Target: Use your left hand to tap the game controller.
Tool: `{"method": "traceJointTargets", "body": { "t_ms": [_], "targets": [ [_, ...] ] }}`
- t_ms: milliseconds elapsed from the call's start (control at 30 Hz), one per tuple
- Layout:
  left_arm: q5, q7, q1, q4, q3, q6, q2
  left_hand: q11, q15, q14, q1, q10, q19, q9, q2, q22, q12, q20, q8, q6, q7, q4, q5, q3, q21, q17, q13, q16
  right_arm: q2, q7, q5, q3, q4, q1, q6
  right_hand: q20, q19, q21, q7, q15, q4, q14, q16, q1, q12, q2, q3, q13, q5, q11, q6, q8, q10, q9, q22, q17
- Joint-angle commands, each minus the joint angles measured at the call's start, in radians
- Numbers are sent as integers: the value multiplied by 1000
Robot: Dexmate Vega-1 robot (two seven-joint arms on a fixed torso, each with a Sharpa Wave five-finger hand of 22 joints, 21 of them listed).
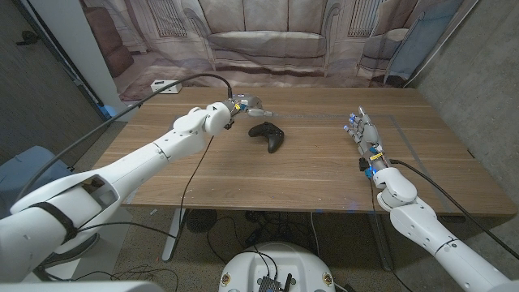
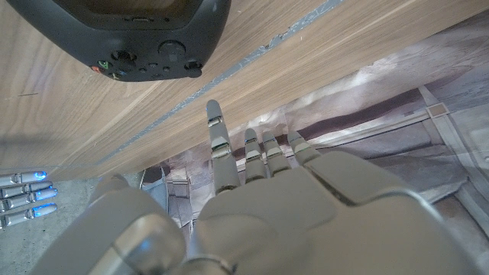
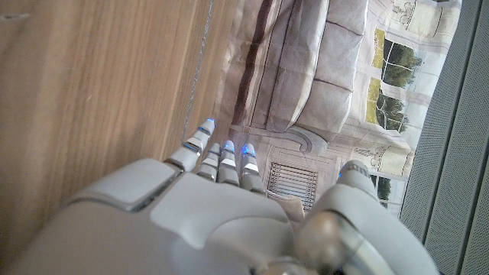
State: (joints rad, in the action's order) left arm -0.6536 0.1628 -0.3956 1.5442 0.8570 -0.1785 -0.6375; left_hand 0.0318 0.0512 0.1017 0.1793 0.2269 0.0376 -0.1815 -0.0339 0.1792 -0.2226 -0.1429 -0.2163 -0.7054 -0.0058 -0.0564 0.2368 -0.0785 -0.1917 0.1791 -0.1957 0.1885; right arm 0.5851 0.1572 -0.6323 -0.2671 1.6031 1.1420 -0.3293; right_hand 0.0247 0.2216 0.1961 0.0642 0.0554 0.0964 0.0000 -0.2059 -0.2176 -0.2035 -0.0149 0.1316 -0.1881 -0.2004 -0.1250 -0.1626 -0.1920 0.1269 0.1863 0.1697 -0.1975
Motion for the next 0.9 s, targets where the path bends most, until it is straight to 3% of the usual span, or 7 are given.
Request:
{"method": "traceJointTargets", "body": {
  "t_ms": [33, 433, 900],
  "targets": [
    [-19, 21, 39, -48, 41, 20, 28, -7, -5, 0, 0, -1, 1, -1, 9, 1, 2, 3, 3, -12, -10, 2, 7, 0, -4, 1, -3, -1, -3, 1, -1, 6, -6, 2, -10, -4, 1, -3, -5, 0, 6, 5, 4, -1, -1, -7, 1, -3, 3, -1, -8, -4, 3, 1, 2, -5],
    [-48, 26, 61, -77, 71, 20, 45, -12, -12, -4, 6, -12, 4, -1, 16, 1, 7, 9, 10, -10, -22, 4, 8, 0, -4, 1, -3, -2, -9, 5, -2, 7, -12, 5, -16, -4, 1, -3, -6, 0, 6, 5, 4, 0, -1, -8, 0, -3, 3, 1, -9, -4, 5, 1, 2, -6],
    [-46, 42, 75, -105, 86, 23, 55, -10, -11, -12, 11, -17, 7, -1, 19, 1, 8, 14, 10, -18, -17, 6, 9, 2, -4, 2, -3, -3, -16, 13, -1, 6, -13, 2, -14, -5, 1, -3, -7, 0, 6, 6, 4, 0, -1, -8, 0, -3, 3, 3, -10, -4, 7, 1, 2, -6]
  ]
}}
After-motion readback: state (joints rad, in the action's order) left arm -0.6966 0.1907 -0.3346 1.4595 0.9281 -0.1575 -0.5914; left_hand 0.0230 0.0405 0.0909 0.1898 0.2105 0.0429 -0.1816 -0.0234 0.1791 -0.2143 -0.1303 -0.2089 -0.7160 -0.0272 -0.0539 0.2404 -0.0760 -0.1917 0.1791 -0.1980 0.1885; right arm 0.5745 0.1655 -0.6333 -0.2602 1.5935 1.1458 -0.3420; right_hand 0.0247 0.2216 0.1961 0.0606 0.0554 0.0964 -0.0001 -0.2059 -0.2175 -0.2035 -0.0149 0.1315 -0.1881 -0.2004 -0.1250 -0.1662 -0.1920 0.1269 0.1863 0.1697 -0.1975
